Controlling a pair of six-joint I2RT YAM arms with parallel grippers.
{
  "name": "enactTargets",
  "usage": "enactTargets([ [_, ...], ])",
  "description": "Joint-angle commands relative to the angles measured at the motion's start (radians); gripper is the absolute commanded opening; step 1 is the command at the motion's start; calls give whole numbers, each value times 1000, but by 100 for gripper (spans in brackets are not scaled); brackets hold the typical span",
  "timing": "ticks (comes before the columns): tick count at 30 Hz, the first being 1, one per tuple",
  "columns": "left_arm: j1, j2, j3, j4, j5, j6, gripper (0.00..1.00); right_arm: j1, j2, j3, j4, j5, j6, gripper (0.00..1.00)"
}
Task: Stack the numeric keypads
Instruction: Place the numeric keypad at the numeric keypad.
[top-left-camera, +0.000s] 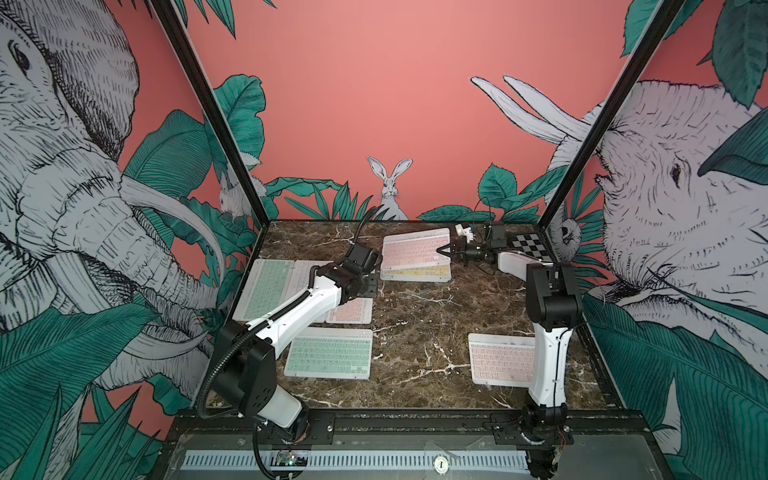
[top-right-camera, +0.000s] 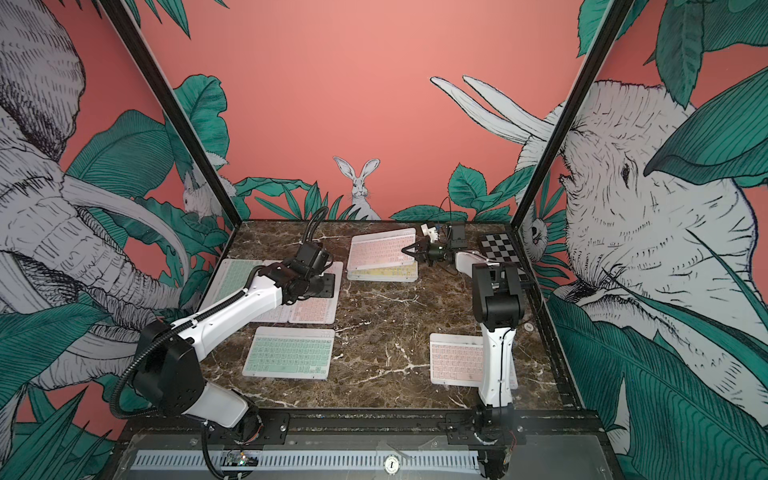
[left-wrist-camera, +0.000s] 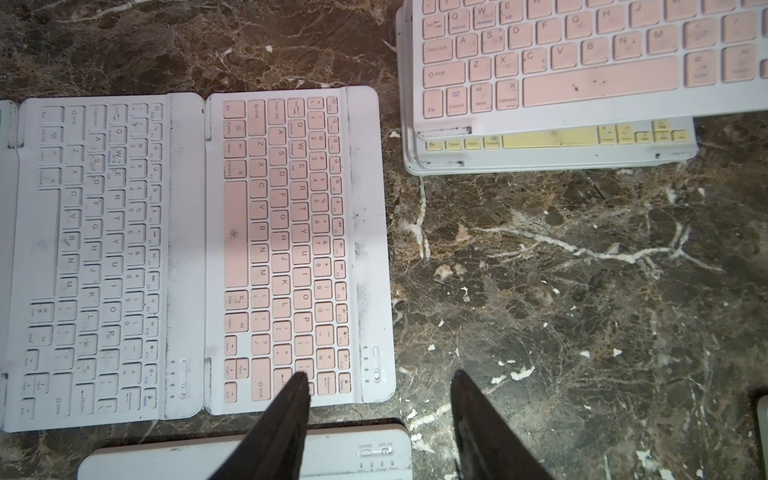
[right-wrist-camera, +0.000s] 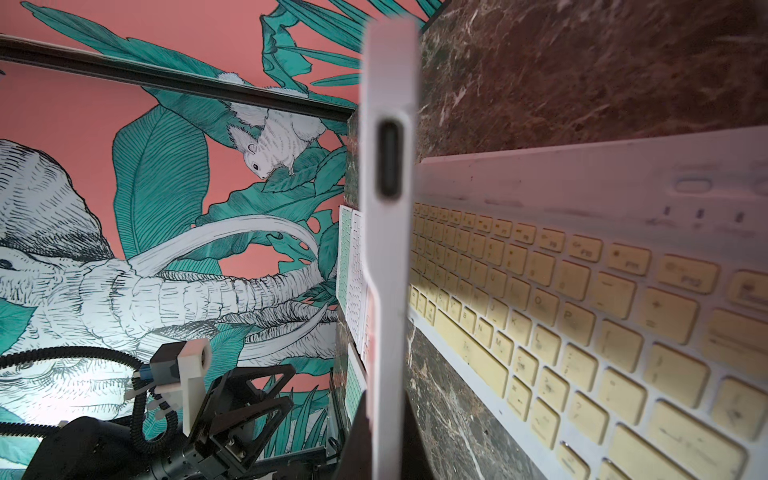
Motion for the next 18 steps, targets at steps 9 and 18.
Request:
enactTargets([
  [9,6,34,55,-34,13,-3,56,-11,78,87,-29,-83,-35,0],
  [18,6,37,47,-35,8,-6,56,-18,107,91,-62,-79,-55,0],
])
